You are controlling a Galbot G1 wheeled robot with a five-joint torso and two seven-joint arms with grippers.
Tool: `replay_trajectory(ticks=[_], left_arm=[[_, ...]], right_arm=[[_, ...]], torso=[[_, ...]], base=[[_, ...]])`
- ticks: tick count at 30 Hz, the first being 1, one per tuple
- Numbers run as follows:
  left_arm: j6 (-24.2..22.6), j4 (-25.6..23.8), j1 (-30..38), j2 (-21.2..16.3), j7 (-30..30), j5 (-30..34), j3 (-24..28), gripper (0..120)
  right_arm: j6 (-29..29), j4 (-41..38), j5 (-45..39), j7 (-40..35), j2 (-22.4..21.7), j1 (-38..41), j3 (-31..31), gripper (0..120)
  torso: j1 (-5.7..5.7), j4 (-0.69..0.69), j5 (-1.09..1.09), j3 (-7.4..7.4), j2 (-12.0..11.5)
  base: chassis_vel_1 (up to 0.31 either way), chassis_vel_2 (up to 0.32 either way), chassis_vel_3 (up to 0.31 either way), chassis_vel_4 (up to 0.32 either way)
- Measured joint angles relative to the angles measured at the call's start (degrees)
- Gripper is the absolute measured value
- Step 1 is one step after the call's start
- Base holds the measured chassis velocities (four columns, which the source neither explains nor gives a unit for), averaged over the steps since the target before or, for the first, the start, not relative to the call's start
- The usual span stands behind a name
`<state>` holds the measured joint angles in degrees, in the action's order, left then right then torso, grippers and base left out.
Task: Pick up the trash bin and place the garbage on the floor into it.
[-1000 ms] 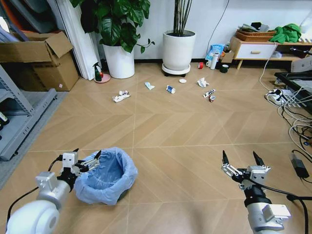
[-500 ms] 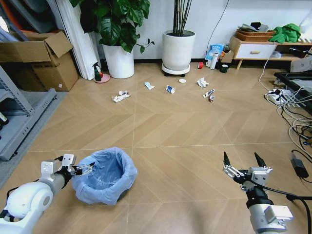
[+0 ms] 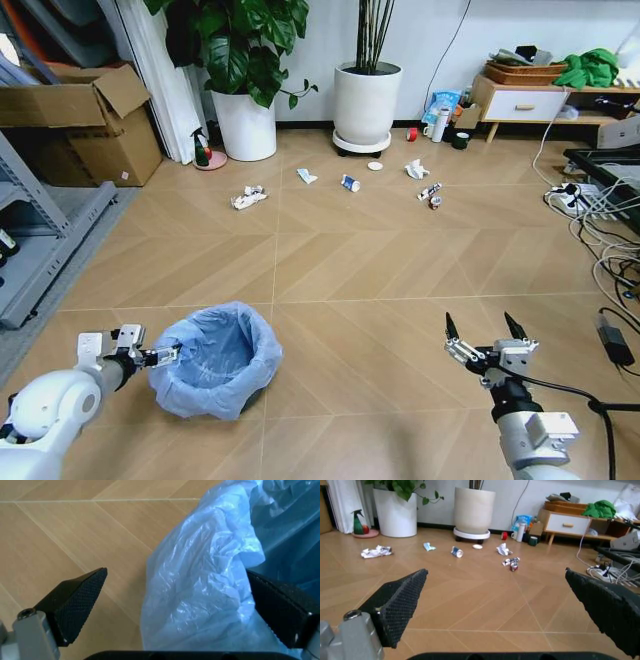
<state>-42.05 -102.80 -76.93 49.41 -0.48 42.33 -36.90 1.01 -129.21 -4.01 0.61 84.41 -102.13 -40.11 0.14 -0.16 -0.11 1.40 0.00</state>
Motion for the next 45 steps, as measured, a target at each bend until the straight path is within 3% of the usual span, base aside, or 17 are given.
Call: replay_trajectory(ticks=[24,34,41,45], left_arm=[[-0.2,3.9,4.8,0.7,3.2,-2.8,4.9,99],[-0.2,5.3,5.6,0.8,3.5,-3.4,5.8,66],[-0.1,6.1,6.3,1.1,4.4,-4.3,6.4,34],[-0.1,6.3,6.4,1.4,4.7,-4.3,6.5,24]], right_arm=[[-0.7,1.0,0.6,-0.2,1.0,0.4,1.1,100],[-0.6,1.1,0.8,-0.2,1.2,0.4,1.1,100],[-0.6,1.0,0.8,-0.2,1.4,0.4,1.1,100],[-0.6,1.0,0.8,-0.3,1.4,0.4,0.9,100]], torso=[[0.0,0.01,0.0,0.0,0.0],[0.0,0.02,0.0,0.0,0.0],[0.0,0.01,0.0,0.0,0.0],[0.0,0.02,0.02,-0.01,0.0]], base=[[0.0,0.0,0.0,0.0],[0.0,0.0,0.0,0.0],[0.0,0.0,0.0,0.0],[0.0,0.0,0.0,0.0]])
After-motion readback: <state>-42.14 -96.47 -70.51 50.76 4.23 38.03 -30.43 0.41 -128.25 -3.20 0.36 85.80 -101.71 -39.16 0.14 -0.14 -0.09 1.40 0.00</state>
